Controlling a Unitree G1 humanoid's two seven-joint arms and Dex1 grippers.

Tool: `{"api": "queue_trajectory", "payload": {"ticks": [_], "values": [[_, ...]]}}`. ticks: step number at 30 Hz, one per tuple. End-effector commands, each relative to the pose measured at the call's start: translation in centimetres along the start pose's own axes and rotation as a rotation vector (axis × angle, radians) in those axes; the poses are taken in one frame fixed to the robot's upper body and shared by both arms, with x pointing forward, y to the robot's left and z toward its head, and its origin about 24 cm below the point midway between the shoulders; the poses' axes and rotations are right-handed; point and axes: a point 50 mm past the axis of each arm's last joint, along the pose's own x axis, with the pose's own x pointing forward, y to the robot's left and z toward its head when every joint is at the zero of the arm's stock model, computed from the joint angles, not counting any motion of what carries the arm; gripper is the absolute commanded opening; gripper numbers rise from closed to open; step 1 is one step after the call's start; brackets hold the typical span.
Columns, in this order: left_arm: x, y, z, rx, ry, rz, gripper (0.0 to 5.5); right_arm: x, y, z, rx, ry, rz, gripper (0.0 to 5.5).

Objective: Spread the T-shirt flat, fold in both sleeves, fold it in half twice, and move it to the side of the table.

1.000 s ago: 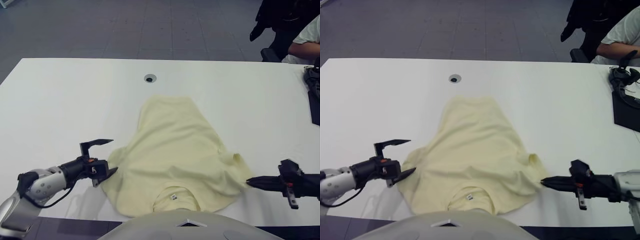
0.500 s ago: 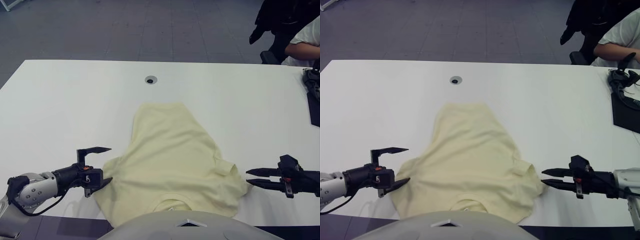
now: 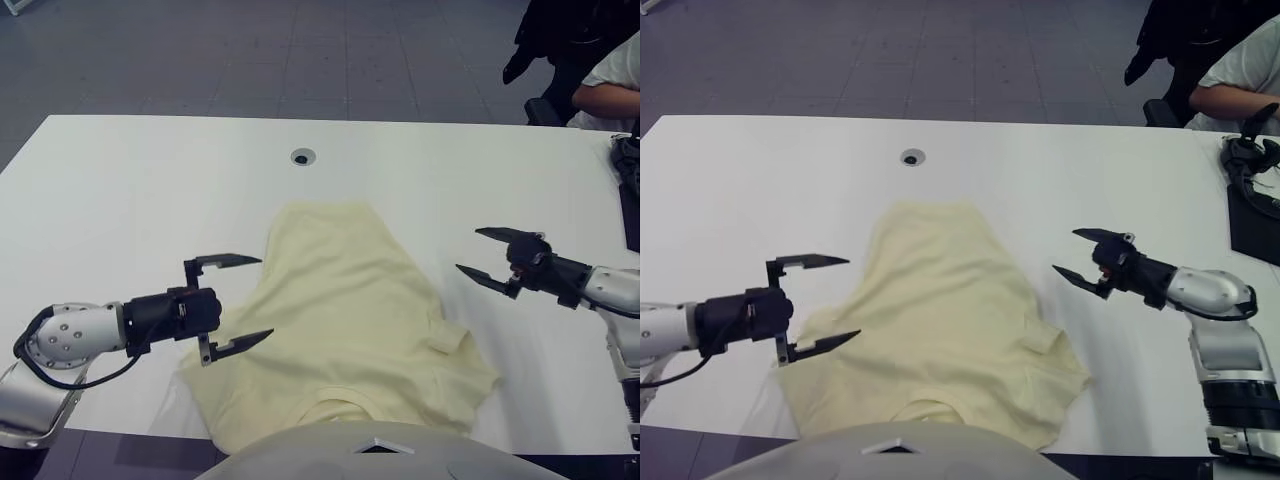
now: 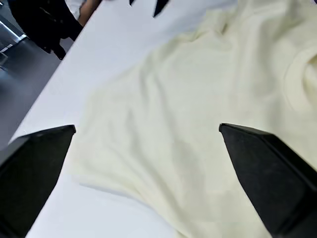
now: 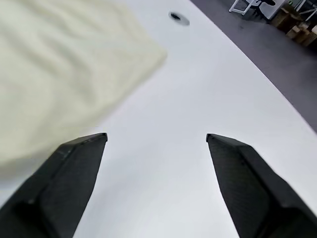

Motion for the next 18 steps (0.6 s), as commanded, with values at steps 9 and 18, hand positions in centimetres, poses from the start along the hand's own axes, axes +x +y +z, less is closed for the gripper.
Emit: {"api": "queue_trajectory", "payload": {"ticks": [9, 18], "values": [[10.7, 3.6, -3.3, 0.048, 0.012, 0.258, 5.40, 2.3, 2.6, -0.3, -0.628, -0.080, 0.191, 5.38], [14.4, 2.7, -4.6, 0.084, 0.046, 0.160, 5.40, 7.9, 2.8, 0.8, -0.727, -0.204, 0.143, 5.38]]}}
